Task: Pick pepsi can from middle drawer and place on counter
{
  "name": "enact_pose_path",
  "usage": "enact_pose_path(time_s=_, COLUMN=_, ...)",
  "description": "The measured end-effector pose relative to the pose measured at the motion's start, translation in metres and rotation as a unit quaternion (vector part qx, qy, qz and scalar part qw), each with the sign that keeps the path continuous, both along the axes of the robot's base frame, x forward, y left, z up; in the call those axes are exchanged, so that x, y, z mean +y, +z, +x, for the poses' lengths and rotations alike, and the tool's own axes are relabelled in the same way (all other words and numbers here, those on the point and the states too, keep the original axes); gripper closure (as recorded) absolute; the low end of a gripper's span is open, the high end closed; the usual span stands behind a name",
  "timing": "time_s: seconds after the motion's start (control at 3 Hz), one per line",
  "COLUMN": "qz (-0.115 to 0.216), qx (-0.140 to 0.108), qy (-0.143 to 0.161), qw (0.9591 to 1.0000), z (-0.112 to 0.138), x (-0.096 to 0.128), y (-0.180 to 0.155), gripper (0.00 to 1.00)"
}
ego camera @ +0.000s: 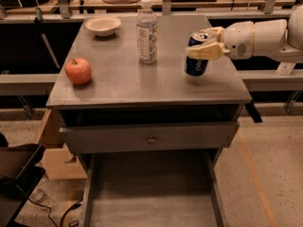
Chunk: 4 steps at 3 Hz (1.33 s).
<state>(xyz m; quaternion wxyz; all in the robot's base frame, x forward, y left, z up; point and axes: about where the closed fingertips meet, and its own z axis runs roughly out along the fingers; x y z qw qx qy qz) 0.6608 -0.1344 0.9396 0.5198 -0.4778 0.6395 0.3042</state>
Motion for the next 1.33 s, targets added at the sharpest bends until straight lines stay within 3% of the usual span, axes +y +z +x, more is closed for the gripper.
enact_pose_path(time_s=0.33, qz=-0.014, qx=0.024, qy=-0.021, qw=0.9994, z=0.004, x=-0.021, y=-0.034, gripper=0.98)
enact_pose_path(time_s=1.33, qz=-0.012, qx=0.024, qy=-0.013, qw=0.9996, z=0.005, x=-0.011, y=-0.034, gripper=0.28)
